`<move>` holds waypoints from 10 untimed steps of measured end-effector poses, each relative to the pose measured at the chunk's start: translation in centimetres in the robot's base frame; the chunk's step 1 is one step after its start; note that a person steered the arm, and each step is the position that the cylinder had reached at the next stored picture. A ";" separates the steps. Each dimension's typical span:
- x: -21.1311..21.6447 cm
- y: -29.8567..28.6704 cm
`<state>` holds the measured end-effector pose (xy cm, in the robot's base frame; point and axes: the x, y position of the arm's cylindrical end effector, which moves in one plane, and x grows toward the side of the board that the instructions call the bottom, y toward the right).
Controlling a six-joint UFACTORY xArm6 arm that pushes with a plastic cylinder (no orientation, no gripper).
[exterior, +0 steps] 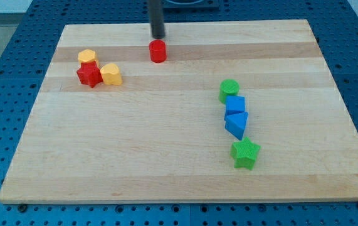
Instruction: Slide the green circle to the right side of the heart
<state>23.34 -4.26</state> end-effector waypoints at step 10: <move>19.2 4.4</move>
<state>42.49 0.15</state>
